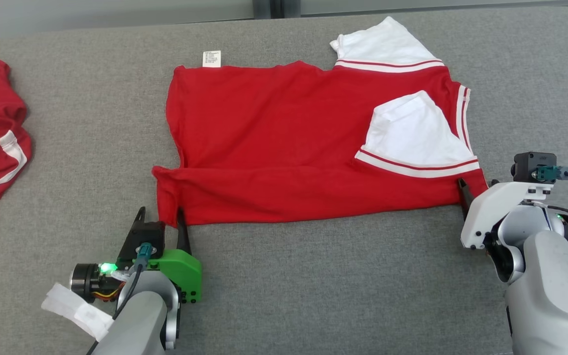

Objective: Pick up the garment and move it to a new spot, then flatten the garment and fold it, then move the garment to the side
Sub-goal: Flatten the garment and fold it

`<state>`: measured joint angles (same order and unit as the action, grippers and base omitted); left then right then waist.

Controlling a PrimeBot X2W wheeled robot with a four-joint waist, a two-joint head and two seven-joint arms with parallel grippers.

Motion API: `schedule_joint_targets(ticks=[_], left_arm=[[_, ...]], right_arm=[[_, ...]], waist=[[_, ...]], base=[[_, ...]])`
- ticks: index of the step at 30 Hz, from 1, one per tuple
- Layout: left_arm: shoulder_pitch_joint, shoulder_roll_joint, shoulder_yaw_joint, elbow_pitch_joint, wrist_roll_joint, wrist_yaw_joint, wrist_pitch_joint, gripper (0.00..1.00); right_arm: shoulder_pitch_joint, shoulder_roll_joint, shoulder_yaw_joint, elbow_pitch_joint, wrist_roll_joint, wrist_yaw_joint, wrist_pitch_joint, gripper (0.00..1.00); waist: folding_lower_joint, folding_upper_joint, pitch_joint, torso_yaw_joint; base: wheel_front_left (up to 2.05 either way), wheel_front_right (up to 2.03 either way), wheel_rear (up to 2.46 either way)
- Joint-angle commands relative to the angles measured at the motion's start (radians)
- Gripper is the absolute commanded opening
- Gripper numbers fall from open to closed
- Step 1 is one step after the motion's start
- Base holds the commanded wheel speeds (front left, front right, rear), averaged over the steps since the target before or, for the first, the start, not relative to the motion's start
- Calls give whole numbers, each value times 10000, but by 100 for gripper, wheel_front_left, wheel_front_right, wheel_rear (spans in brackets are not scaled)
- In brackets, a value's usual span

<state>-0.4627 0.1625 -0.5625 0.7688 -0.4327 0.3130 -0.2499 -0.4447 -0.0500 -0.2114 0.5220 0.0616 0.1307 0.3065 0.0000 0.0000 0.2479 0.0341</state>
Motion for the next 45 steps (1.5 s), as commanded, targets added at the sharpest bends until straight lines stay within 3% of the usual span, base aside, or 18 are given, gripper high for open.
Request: schedule_joint_targets(ticks=[1, 8, 9, 11, 12, 13, 14, 25, 29, 35, 43, 44, 45], left_arm=[[-77, 44, 98, 114, -116, 21, -39, 100], [-84, -83, 364, 417, -666, -475, 56, 100], [-82, -120, 383, 466, -784, -610, 114, 94], [-97, -181, 360, 583, -926, -820, 264, 0], [-105, -226, 358, 639, -1013, -931, 346, 0], [-90, -269, 366, 750, -1091, -1047, 468, 0], [-88, -278, 355, 835, -1119, -1142, 552, 0], [362, -241, 655, 918, -2063, -2132, 928, 0], [848, 8, 643, 371, -2190, -2156, 1103, 0], [2042, 469, 749, -1132, -2412, -1858, 1552, 0], [3881, 930, 672, -3827, -2759, -1023, 2623, 0], [3992, 980, 678, -3987, -2764, -966, 2663, 16], [4060, 1044, 708, -4165, -2701, -901, 2594, 88]], right_arm=[[-137, -11, -8, 131, 7, 0, 58, 100], [-242, 27, 208, 641, 714, 2, 520, 100], [-223, 30, 243, 697, 717, 3, 619, 100], [-185, 40, 294, 858, 831, 2, 915, 100], [-153, 54, 364, 911, 870, 3, 1036, 73], [-127, 68, 382, 923, 942, 3, 1091, 21], [-88, 72, 455, 926, 981, 3, 1178, 0], [966, -27, 104, -566, 1448, -9, 932, 0], [1654, -36, -117, -1424, 1558, -9, 1063, 0], [2724, -50, -460, -2632, 1834, -11, 1495, 0], [4106, -42, -563, -3402, 2236, -9, 1943, 0], [4145, -42, -543, -3373, 2258, -9, 1919, 0], [4168, -40, -509, -3328, 2263, -9, 1866, 35]], waist=[[0, 0, 58, 58], [0, 0, 159, 91], [0, 0, 170, 80], [0, 0, 188, 66], [0, 0, 191, 61], [0, 0, 191, 56], [0, 0, 184, 54], [0, 0, -475, -15], [0, 0, -809, 29], [0, 0, -1213, 97], [0, 0, -1399, 188], [0, 0, -1397, 185], [0, 0, -1395, 184]], base=[[0, 0, 0], [0, 0, 0], [0, 0, 0], [0, 0, 0], [0, 0, 0], [0, 0, 0], [0, 0, 0], [0, 0, 0], [0, 0, 0], [0, 0, 0], [0, 0, 0], [0, 0, 0], [0, 0, 0]])
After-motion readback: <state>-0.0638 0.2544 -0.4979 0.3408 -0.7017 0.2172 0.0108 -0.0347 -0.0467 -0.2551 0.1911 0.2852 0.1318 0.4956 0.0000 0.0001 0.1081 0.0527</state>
